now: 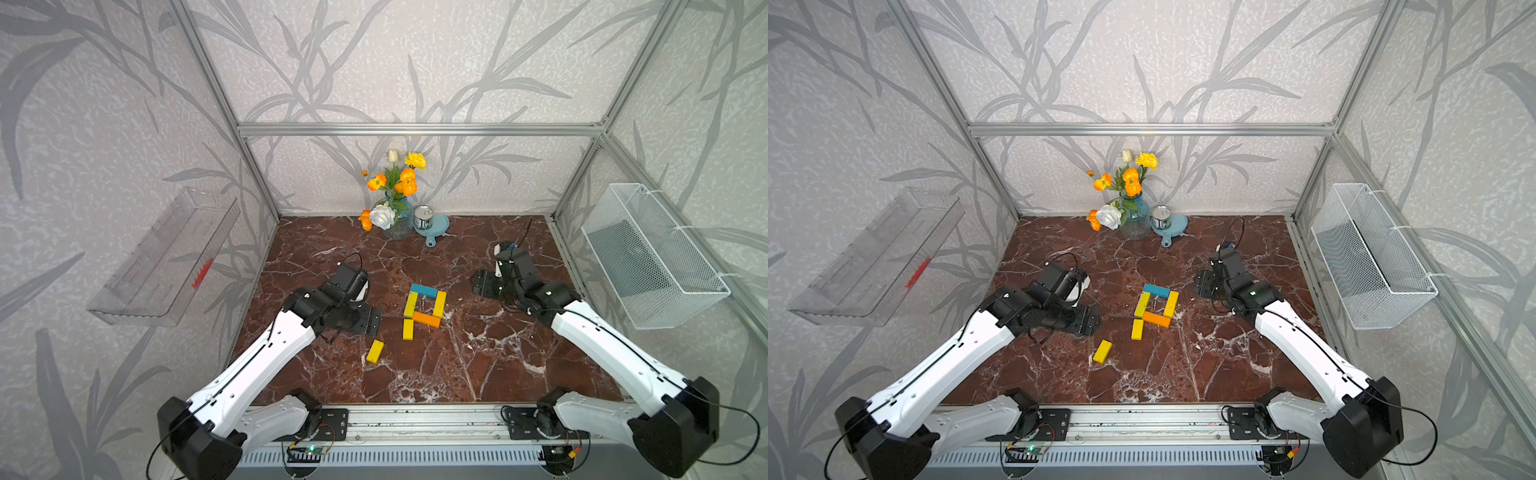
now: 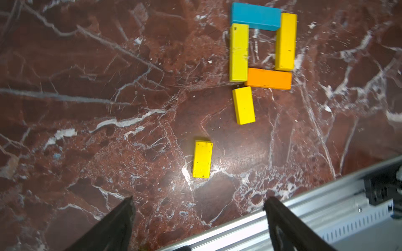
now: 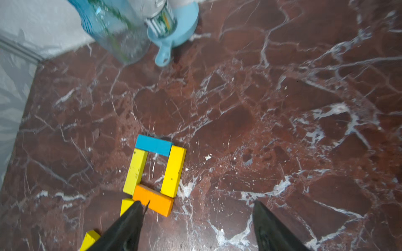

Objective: Assemble the letter p with building blocks
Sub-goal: Pick up the building block from the center of the board.

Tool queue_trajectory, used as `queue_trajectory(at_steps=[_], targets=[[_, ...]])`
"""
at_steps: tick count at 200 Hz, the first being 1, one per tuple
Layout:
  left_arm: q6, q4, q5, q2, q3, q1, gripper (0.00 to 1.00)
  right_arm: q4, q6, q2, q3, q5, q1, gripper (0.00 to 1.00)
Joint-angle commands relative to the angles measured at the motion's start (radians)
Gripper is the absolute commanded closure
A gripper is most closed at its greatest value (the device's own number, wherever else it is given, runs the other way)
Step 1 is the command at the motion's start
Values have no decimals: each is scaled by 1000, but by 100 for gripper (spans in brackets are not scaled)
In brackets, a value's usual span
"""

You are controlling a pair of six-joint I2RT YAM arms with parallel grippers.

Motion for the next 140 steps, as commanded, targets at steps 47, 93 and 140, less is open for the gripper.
queue_trajectory(at_steps=[47,93,140], targets=[[-348,104,-296,105,-177,-200,13,75,-100,106,-21,-219,-46,21],[-368,140,-279,197,-222,-266,18,84,-100,132,-39,-279,-79,21],[-404,259,-254,96,-358,-266,19,80,-96,132,-47,-288,-80,22]])
